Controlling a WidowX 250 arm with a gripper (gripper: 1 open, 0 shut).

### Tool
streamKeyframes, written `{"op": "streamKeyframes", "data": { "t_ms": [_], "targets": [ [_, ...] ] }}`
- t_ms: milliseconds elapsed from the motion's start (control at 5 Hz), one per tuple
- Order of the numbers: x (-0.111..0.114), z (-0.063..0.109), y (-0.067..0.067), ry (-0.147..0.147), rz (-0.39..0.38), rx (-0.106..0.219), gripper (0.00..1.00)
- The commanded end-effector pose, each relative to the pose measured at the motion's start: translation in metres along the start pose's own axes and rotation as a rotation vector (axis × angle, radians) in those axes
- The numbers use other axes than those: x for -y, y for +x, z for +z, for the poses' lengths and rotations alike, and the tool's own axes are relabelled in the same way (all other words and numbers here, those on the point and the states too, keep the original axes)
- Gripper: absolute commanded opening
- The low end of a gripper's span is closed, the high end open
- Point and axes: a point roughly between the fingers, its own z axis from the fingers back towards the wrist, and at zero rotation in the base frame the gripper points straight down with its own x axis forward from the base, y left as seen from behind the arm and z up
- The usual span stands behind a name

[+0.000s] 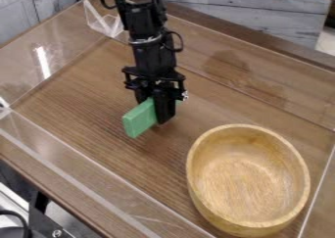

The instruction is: Remove the green block from inside the brown bowl and put it on the table

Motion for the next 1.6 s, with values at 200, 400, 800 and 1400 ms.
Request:
{"op": "streamKeyframes", "data": {
  "t_ms": [200,400,800,1400],
  "targets": [
    [-0.0020,0.0136,0.0091,0.008,0.000,0.037,0.00],
    [-0.0019,0.0138,0.0094,0.004,0.003,0.031,0.00],
    [-0.0016,0.0141,0.0101,-0.003,0.005,0.020,0.00],
    [-0.0004,0.0152,0.0108,-0.013,0.006,0.005,0.00]
  ]
}}
